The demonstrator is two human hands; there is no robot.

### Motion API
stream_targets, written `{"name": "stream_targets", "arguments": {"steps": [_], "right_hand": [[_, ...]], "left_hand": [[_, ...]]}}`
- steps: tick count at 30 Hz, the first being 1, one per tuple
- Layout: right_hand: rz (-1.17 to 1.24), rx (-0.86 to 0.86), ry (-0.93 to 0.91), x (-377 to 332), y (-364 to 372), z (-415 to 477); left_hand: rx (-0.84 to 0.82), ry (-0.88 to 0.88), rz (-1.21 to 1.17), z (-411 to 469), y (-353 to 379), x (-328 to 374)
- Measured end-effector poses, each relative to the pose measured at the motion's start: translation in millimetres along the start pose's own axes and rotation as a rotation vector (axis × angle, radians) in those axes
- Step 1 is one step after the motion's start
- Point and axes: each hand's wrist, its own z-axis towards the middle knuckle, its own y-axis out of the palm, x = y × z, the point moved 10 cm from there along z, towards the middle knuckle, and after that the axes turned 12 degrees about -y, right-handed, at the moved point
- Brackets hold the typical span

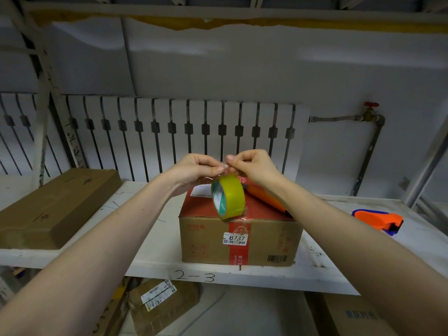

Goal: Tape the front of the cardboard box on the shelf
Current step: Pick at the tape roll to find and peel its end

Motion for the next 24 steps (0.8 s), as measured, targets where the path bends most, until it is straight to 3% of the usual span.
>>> {"name": "stream_targets", "arguments": {"steps": [8,16,24], "right_hand": [[-0.018,0.020,-0.015,-4.9,0.9,-2.6],[-0.001,-0.020,-0.043,-16.6,4.9,-5.5],[-0.021,-0.048,0.017,-16.3,-2.9,-4.2]], "left_hand": [[-0.115,0.011,0.041,-12.5,8.3,1.0],[0.213,0.029,0.254,-16.3,-6.4,20.0],[0.258,0.030,0.303,-22.1,-12.3,26.1]]}}
